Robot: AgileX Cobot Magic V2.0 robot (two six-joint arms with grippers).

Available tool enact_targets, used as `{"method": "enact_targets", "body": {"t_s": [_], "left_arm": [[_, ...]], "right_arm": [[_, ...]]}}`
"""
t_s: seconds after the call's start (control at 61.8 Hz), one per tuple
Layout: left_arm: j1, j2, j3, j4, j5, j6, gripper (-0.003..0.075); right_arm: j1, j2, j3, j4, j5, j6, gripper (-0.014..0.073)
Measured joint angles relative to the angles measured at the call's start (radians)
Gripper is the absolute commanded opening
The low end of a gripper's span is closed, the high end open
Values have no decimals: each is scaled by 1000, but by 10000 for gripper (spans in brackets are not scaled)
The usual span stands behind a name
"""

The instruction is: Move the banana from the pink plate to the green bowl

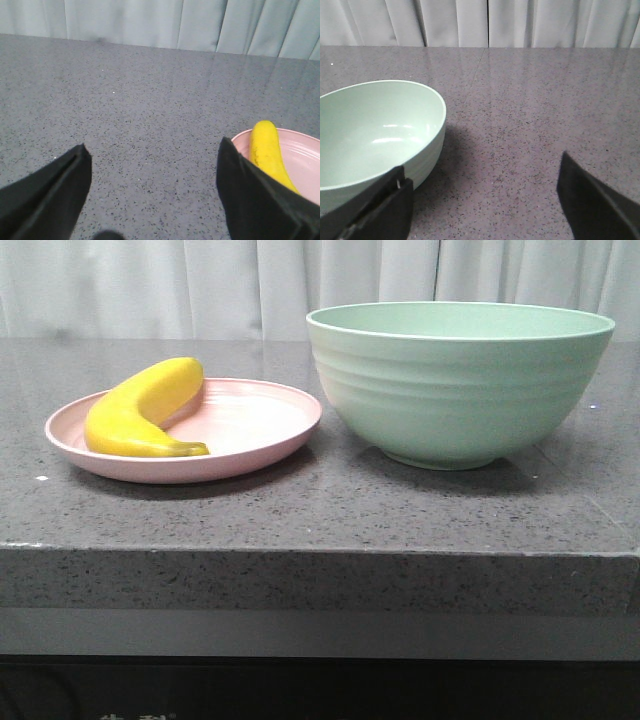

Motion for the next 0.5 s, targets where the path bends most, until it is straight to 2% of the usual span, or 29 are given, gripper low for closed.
{"method": "enact_targets", "body": {"t_s": [0.13,0.324,0.502], "left_arm": [[-54,86,-91,-4,97,0,534],[-188,363,-309,-4,269,2,549],[-290,601,-466,-6,349,-5,552]], "right_arm": [[0,0,0,0,0,0,633],[0,0,0,0,0,0,633],[0,0,0,0,0,-2,633]]}}
